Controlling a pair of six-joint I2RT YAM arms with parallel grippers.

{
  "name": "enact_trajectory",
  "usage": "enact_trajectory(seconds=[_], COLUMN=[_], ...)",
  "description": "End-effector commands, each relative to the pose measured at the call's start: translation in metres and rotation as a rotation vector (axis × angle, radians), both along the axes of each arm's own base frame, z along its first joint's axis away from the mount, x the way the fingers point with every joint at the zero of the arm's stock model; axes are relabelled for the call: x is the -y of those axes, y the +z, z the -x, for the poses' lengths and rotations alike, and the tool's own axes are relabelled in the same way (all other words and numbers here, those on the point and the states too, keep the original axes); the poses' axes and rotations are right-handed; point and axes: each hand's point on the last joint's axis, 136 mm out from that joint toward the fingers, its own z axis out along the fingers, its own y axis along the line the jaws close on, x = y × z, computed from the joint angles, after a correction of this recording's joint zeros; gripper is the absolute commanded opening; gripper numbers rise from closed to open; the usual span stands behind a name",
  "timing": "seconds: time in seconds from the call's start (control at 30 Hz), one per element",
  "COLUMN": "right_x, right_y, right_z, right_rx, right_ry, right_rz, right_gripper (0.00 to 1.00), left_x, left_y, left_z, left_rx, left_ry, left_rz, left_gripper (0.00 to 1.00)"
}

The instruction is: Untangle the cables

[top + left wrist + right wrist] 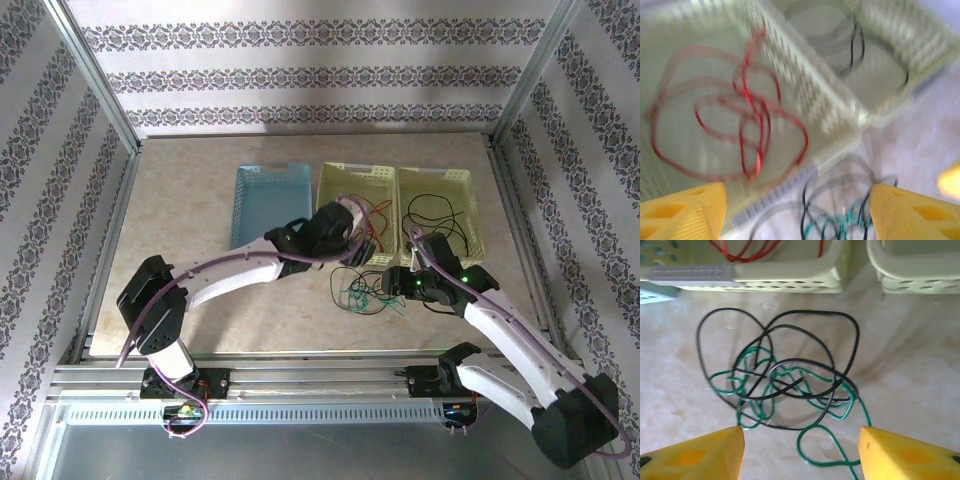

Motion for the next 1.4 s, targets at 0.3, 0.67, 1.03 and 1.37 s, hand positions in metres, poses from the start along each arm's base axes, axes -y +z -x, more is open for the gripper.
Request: enact_trajectory(seconds=[0.3, 0.67, 1.03, 1.37], right_x=[0.020, 0.016, 0.020, 0.053], right_y=[-0.043, -0.057, -0.057, 0.005], right_z=[-0.037, -0.039, -0.035, -0.034], right_rx=[-0.020, -0.058, -0.047, 0.171], right_ry=[-0.140, -0.143, -0.184, -0.353], right_rz=[0.040, 0.022, 0.020, 0.051], right_gripper=[0.42, 0.33, 0.07, 0.00], left_x=[0.031, 0.035, 0.025, 0.000], left_y=[-0.051, -0.090, -0.128, -0.149], left_z=[0.065, 0.056, 0.052, 0.057], left_rx=[-0.073, -0.079, -0.101, -0.124], left_ry=[-0.212, -0.227, -0.182, -0.121], left_rz=[-0.025, -0.131, -0.198, -0.262], left_gripper=[0.74, 0.73, 0.55, 0.10])
